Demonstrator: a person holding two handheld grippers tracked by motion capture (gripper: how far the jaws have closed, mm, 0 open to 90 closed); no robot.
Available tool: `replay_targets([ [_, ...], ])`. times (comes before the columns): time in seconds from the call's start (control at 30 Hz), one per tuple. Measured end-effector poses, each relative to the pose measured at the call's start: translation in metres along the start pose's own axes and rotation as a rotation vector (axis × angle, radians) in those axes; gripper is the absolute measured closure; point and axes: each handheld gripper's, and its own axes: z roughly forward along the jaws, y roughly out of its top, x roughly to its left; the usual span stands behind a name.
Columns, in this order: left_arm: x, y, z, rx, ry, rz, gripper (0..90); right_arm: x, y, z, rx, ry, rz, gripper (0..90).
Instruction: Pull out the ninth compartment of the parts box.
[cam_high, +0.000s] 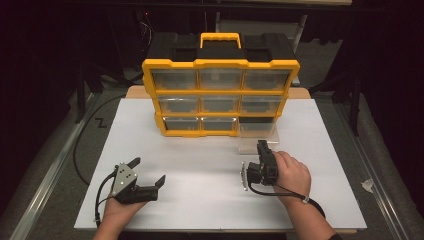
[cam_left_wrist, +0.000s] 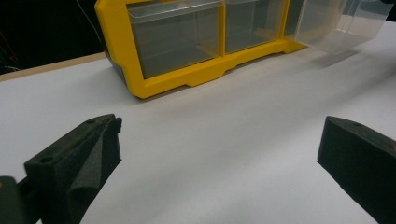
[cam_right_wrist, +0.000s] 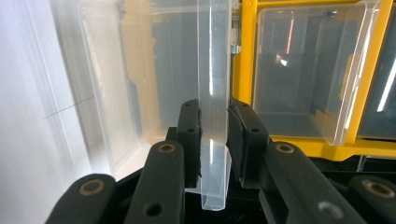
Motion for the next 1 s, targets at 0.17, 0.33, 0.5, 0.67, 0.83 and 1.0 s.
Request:
replay_targets([
  [0.17,0.0,-0.001,0.001,0.004,0.0,0.002,0.1,-0.003,-0.001,-0.003,-0.009,0.021,0.027,57.2],
  [0.33,0.001,-0.001,0.001,0.006,0.002,-0.001,0.1,-0.004,-0.002,-0.012,-0.039,0.063,0.035,45.4],
  [0.5,0.001,-0.001,0.001,0.005,0.004,0.001,0.1,0.006,-0.008,-0.02,-0.046,0.106,0.062,38.6],
  [0.67,0.001,-0.001,0.001,0.005,0.006,-0.002,0.1,0.023,-0.017,-0.026,-0.057,0.136,0.067,27.9],
  [0.83,0.001,-0.001,0.001,0.003,0.004,-0.001,0.1,0.028,-0.028,-0.033,-0.045,0.157,0.105,18.7],
  [1.0,0.001,0.0,0.001,0.0,0.001,0.0,0.1,0.03,-0.036,-0.034,-0.04,0.147,0.098,0.7],
])
